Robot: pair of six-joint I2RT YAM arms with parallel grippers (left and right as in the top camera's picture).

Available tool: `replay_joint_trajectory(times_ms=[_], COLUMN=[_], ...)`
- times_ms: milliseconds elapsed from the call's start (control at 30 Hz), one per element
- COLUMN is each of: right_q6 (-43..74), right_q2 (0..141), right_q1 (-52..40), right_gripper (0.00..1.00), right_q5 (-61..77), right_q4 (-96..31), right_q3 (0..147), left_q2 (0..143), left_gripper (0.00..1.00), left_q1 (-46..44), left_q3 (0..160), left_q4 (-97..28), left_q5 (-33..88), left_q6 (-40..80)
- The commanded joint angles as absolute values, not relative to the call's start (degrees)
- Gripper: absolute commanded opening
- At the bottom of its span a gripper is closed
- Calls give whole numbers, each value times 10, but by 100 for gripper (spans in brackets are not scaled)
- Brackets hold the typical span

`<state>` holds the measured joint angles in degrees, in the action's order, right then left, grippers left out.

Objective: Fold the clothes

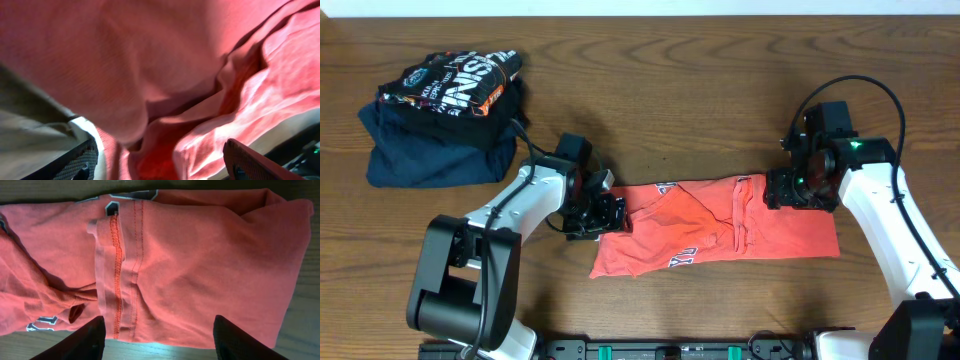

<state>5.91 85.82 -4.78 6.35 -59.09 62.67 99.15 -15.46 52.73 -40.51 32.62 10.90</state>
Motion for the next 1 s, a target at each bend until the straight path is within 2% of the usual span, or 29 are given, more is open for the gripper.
replay_joint_trajectory(times_ms=[0, 400, 633, 700, 833, 900, 967], right_q6=[68, 66, 66, 66, 66, 66, 66], right_q2=[855, 855, 855, 855, 855, 855, 855], right_q1=[-44, -37, -30, -29, -29, -29, -29], right_gripper=[67, 68, 68, 67, 68, 68, 68], right_q5=[58, 58, 58, 58, 58, 58, 58], right_q4=[-592, -592, -594, -597, -600, -599, -597], right_q3=[638, 638, 638, 638, 638, 638, 638], left_q2=[1008, 1017, 1017, 1017, 1017, 1017, 1017], left_gripper=[82, 80, 55, 37, 11, 6, 6], left_q1=[-153, -137, -151, -150, -144, -140, -136], left_q3=[527, 527, 527, 528, 529, 532, 541], left_q4=[-405, -386, -329, -318, -322, -334, -356], left_q5=[341, 340, 373, 373, 373, 373, 373], left_q6=[136, 182, 214, 218, 218, 218, 217])
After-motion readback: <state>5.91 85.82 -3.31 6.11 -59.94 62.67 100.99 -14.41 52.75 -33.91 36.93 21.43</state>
